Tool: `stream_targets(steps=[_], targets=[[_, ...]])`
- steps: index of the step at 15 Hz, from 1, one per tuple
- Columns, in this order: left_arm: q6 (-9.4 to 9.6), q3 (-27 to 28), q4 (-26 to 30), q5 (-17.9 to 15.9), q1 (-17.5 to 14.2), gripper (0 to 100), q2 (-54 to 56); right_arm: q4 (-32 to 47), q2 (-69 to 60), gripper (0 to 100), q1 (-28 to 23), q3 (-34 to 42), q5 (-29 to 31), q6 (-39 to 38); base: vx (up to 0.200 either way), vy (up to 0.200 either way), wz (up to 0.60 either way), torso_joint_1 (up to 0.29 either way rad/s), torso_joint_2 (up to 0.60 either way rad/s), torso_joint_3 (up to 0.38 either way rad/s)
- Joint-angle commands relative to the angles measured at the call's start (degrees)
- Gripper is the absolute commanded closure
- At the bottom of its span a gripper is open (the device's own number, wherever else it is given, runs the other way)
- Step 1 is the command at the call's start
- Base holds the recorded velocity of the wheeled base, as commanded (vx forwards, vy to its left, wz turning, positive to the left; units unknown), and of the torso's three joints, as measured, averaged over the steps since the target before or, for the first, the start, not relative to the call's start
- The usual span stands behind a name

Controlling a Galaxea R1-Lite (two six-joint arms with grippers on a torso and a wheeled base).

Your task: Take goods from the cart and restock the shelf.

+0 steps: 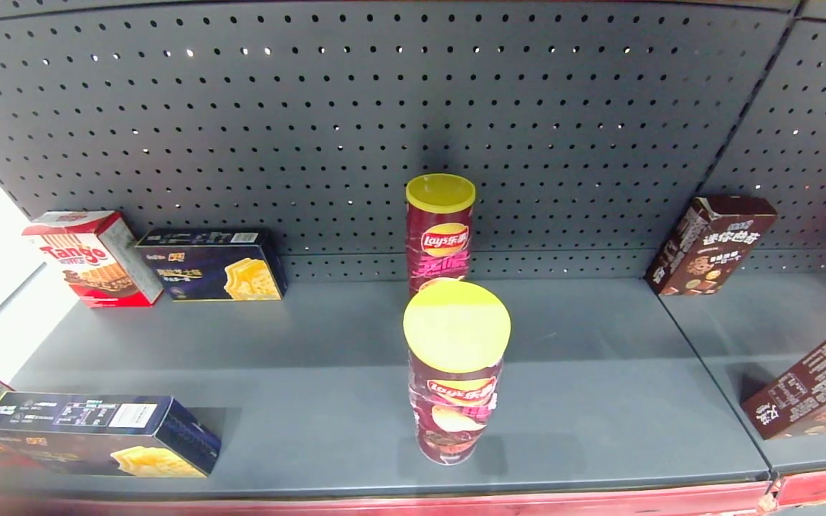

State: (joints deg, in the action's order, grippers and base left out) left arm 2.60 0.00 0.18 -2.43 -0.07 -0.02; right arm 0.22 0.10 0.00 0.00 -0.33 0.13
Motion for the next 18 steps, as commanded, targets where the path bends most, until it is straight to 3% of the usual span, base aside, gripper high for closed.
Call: stream_targets(steps=[1,4,15,18], targets=[[-0.31,0.0,0.0,0.4,0.0,0,0.0,0.0,0.1,0,0.0,0.0,0.0,0.0,0.0,0.0,0.0,0.0,0.0,0.0],[-1.28,0.0,-0.1,1.2,0.0,0,0.0,0.0,0.1,0,0.0,0.0,0.0,0.0,-0.067,-0.067,0.0,0.001,0.0,-0.001],[-1.19,0.0,-0.1,1.2,0.0,0,0.0,0.0,0.1,0,0.0,0.0,0.0,0.0,0.0,0.0,0.0,0.0,0.0,0.0],[-1.28,0.0,-0.1,1.3,0.0,0,0.0,0.0,0.1,0,0.0,0.0,0.0,0.0,-0.133,0.0,0.0,0.002,0.0,0.003]])
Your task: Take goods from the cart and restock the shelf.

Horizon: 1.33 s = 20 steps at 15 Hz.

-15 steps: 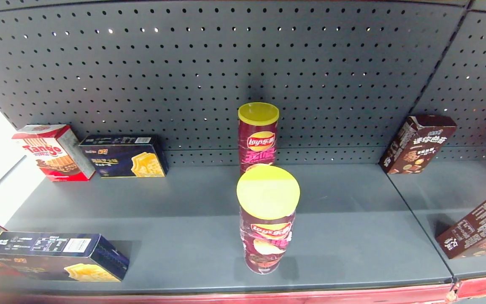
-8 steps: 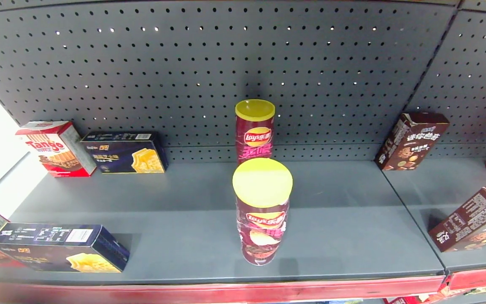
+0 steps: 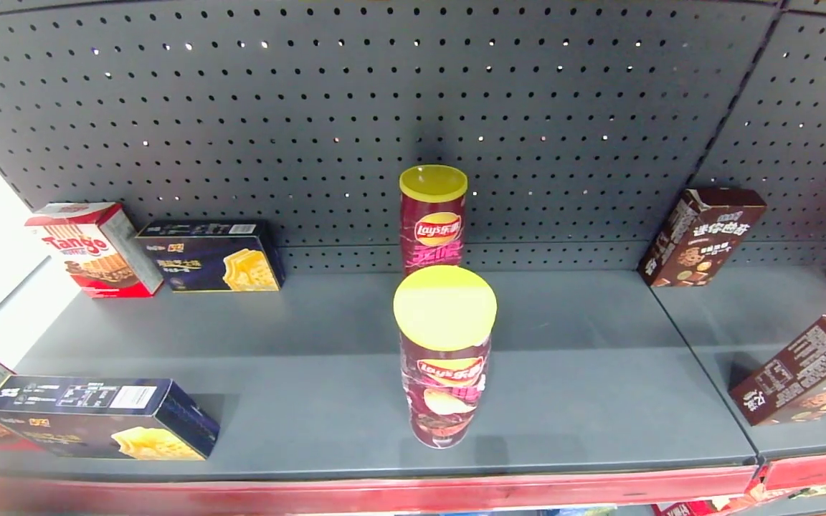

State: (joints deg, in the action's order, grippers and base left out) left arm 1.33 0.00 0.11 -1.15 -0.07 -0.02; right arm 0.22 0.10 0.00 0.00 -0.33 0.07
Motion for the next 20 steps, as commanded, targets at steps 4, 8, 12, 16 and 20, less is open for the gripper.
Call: stream_targets(steps=[4,8,12,16,20], targets=[[-0.01,0.0,0.0,-0.1,0.0,0,0.0,0.0,0.1,0,0.0,0.0,0.0,0.1,0.0,0.0,0.0,0.0,0.0,0.0],[-0.01,0.0,0.0,-0.1,0.0,0,0.0,0.0,0.1,0,0.0,-0.1,0.0,0.1,0.0,0.0,0.0,0.0,0.0,0.0],[-0.01,0.0,0.0,-0.1,0.0,0,0.0,0.0,0.1,0,0.0,0.0,0.0,-0.1,0.0,0.0,0.15,0.002,0.0,0.001],[0.08,0.0,0.0,-0.2,0.0,0,0.0,0.0,0.1,0,0.0,0.0,0.0,-0.1,0.0,0.0,0.0,0.0,0.0,0.0],[-0.01,0.0,0.0,-0.1,0.0,0,0.0,0.0,0.1,0,0.0,0.0,0.0,-0.1,0.0,0.0,0.0,0.0,0.0,0.0]])
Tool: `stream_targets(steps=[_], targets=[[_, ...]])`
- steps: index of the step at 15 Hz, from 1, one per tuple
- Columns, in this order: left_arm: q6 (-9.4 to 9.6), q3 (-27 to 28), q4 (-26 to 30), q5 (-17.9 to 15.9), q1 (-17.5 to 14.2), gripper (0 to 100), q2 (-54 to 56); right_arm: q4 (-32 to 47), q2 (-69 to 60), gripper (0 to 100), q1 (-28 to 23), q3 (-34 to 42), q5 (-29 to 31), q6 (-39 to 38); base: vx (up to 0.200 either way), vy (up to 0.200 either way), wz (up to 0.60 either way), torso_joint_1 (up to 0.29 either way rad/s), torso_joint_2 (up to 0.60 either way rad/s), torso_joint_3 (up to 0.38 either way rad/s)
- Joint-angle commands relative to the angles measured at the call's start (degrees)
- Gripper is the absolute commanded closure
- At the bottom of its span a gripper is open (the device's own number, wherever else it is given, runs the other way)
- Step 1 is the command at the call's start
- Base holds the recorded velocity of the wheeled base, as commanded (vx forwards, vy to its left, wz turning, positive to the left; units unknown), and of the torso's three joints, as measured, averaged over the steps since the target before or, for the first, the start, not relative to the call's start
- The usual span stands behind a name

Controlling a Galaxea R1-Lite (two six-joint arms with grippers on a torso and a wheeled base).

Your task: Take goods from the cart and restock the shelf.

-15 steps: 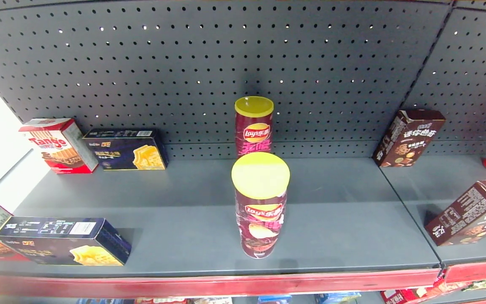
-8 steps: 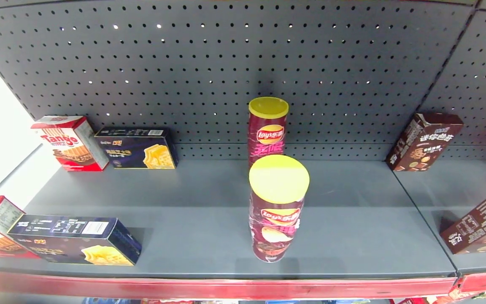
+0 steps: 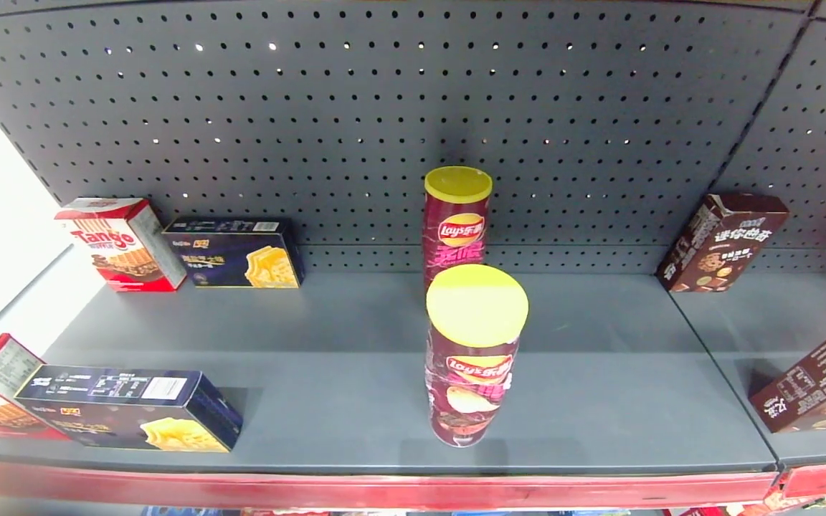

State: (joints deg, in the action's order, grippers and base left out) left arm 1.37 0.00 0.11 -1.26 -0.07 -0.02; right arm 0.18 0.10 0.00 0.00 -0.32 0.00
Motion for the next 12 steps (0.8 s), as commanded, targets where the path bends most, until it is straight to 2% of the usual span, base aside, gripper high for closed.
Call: stream_targets(steps=[1,12], targets=[[-0.05,0.0,0.0,0.0,0.0,0,0.0,0.0,0.1,0,0.0,0.0,0.0,0.0,0.0,0.0,0.0,0.0,0.0,0.0],[-0.05,0.0,-0.1,0.0,0.0,0,0.0,0.0,0.1,0,-0.1,0.0,0.0,-0.1,0.0,0.0,0.0,0.0,0.0,0.0]])
